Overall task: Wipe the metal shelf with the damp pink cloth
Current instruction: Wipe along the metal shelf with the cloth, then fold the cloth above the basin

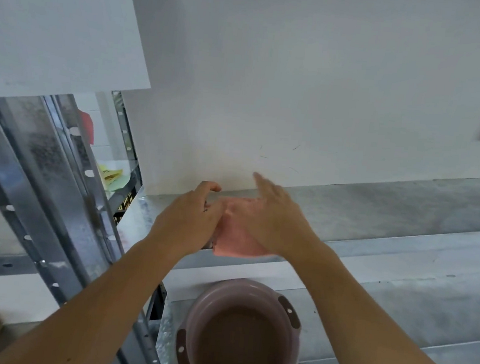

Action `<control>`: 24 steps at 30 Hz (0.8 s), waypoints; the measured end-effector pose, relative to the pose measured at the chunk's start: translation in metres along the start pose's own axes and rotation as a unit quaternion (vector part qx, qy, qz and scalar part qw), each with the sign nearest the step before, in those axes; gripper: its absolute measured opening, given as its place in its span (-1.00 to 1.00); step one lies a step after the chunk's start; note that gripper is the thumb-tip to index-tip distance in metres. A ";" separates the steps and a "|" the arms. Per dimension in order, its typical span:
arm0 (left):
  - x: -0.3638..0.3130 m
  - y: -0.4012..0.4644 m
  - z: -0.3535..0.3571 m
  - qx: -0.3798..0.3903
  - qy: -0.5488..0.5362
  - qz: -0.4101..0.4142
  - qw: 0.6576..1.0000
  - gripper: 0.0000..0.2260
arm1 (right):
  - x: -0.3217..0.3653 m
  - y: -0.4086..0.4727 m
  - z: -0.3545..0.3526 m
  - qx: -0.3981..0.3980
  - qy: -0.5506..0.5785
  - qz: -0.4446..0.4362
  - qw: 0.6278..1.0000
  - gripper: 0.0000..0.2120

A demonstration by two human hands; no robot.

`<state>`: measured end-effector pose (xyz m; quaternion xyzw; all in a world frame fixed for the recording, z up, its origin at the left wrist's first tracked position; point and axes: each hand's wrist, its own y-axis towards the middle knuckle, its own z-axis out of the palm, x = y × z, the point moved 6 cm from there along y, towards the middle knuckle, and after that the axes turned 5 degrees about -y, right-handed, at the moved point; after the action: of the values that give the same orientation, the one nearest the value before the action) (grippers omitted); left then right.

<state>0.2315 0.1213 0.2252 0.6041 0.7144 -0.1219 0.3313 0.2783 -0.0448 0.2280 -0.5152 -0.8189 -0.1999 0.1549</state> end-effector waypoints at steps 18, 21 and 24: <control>-0.034 -0.016 0.036 -0.113 0.083 0.009 0.990 -0.72 | -0.041 -0.019 -0.017 -0.134 -0.012 -0.024 0.991 -0.86; -0.039 -0.021 0.038 -0.139 0.043 0.036 0.989 -0.66 | -0.044 -0.021 -0.019 -0.144 0.076 -0.039 0.986 -0.90; -0.048 -0.037 0.038 -0.182 0.015 0.071 0.981 -0.58 | -0.045 -0.025 -0.022 -0.160 0.143 -0.061 0.975 -0.90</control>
<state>0.2119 0.0530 0.2184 0.5848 0.6847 0.0429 0.4329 0.2760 -0.1005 0.2226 -0.4489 -0.7754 -0.4090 0.1731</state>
